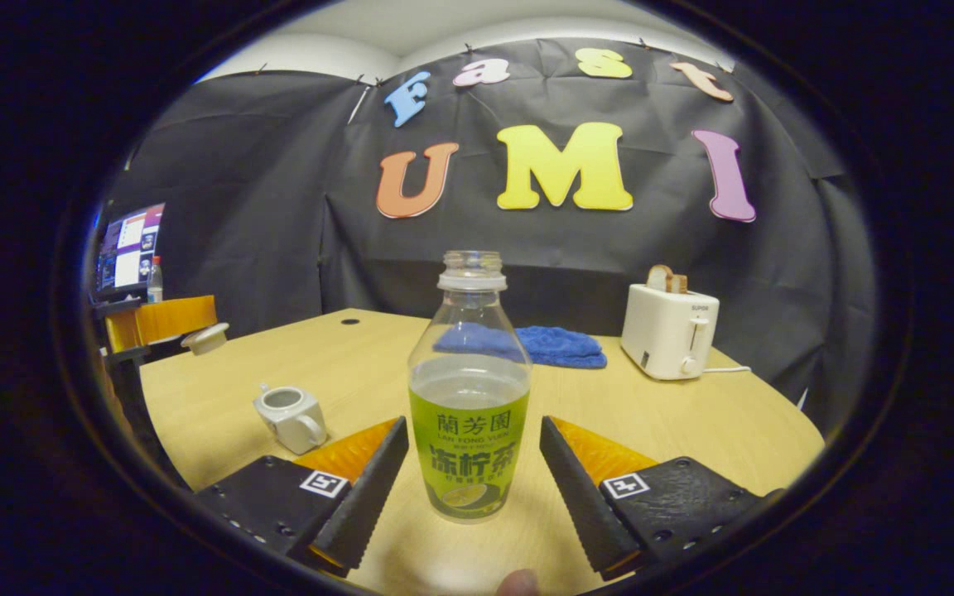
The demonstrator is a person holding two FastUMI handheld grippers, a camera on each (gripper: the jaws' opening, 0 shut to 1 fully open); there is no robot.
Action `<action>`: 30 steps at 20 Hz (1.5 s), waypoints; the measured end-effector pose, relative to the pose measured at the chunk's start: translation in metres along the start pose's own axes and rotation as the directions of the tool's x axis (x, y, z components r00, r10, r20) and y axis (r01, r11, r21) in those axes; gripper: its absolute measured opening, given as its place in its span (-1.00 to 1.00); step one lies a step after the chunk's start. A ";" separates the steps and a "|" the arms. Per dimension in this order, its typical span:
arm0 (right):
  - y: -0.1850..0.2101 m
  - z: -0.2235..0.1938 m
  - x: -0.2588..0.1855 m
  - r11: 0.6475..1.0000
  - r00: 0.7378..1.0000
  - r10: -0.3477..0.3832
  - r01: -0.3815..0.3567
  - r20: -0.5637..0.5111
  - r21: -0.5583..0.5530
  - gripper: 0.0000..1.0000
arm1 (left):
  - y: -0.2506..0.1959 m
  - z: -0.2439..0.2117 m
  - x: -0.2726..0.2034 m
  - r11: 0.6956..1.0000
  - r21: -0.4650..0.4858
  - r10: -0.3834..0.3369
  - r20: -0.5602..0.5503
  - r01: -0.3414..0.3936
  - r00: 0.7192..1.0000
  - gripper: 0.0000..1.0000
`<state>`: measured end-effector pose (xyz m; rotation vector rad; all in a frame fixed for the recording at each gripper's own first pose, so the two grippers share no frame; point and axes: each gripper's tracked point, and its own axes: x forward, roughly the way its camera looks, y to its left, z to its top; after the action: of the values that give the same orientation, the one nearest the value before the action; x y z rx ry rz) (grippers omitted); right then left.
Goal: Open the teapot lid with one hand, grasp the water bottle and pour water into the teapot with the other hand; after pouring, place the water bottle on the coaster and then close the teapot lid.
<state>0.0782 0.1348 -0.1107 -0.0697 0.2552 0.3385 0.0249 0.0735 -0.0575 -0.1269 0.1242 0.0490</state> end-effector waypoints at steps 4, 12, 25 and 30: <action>0.005 0.002 0.004 1.000 1.000 0.001 -0.001 -0.003 0.002 0.51 | 0.007 -0.002 0.000 1.000 -0.004 0.003 -0.007 -0.003 1.000 -0.94; 0.024 0.021 0.016 0.957 1.000 0.020 -0.025 -0.022 -0.288 0.41 | 0.017 0.007 -0.005 0.999 0.035 -0.008 0.005 0.007 1.000 -0.95; 0.031 0.054 0.049 0.424 0.995 -0.014 0.098 0.101 -0.900 0.42 | 0.056 0.008 -0.011 1.000 0.008 0.011 0.000 -0.011 1.000 -0.94; 0.037 0.059 0.056 0.245 0.990 0.015 0.131 0.139 -0.961 0.43 | 0.071 0.008 -0.011 0.999 -0.001 0.038 0.003 -0.038 0.999 -0.94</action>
<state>0.1305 0.1944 -0.0695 -1.3515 -0.1368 0.3830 0.0105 0.1443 -0.0565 -0.1250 0.1231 0.0872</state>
